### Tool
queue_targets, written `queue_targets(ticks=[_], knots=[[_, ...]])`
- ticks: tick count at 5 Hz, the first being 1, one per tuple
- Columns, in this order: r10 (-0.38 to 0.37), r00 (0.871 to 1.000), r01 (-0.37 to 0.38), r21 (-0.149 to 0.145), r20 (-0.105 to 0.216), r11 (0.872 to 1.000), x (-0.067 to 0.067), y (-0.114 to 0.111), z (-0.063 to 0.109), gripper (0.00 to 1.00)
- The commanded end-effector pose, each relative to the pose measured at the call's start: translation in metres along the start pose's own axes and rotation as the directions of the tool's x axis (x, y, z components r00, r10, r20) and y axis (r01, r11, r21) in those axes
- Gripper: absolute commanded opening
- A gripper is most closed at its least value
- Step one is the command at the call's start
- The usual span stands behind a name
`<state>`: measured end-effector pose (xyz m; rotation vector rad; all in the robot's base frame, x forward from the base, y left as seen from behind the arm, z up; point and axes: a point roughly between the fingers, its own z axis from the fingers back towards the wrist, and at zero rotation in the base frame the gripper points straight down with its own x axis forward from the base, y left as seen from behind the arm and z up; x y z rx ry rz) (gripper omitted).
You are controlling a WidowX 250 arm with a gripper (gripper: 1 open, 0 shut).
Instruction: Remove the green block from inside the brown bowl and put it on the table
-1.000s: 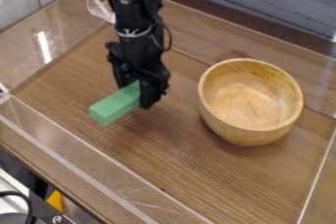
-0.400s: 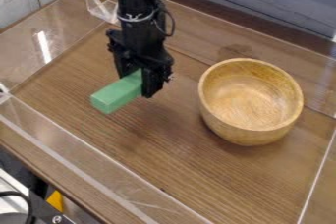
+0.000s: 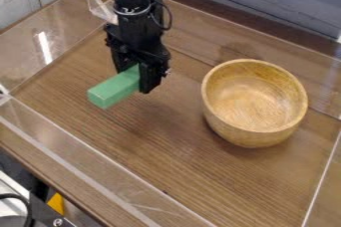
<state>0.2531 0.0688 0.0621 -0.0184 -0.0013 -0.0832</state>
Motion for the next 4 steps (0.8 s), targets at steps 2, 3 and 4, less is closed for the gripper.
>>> queue_targets(ticks=[2, 3, 4], knots=[[0.044, 0.999, -0.044, 0.019, 0.025, 0.999, -0.004, 0.005, 0.000, 0.00], [0.070, 0.997, -0.071, 0.018, 0.021, 0.997, -0.007, 0.005, -0.004, 0.00], [0.075, 0.997, -0.075, 0.017, 0.016, 0.997, -0.007, 0.007, -0.008, 0.00]])
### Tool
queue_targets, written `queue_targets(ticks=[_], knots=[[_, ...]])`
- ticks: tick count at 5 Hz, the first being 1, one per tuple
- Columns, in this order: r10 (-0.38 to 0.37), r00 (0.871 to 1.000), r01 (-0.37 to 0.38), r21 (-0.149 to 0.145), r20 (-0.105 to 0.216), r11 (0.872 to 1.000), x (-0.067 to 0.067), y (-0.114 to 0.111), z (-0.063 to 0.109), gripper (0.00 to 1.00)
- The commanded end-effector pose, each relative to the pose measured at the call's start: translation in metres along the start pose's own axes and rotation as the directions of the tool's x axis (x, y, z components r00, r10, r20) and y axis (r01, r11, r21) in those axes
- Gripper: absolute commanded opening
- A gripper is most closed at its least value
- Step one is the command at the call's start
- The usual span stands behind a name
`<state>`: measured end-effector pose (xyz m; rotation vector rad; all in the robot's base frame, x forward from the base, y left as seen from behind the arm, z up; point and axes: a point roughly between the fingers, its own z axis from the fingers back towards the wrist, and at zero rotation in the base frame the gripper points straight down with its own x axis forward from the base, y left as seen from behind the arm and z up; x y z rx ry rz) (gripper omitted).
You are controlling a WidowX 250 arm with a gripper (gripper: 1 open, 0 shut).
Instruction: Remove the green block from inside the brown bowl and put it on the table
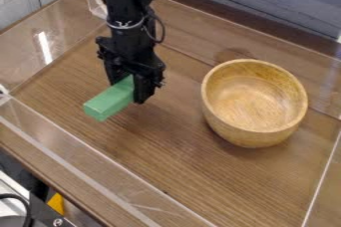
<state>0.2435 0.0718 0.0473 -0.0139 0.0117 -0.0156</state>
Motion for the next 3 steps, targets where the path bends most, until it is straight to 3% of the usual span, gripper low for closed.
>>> queue_targets(ticks=[1, 3], knots=[[0.012, 1.000, -0.012, 0.012, 0.023, 1.000, 0.004, 0.006, 0.004, 1.00], [0.025, 0.999, -0.024, -0.009, 0.034, 1.000, 0.001, 0.008, 0.017, 1.00]])
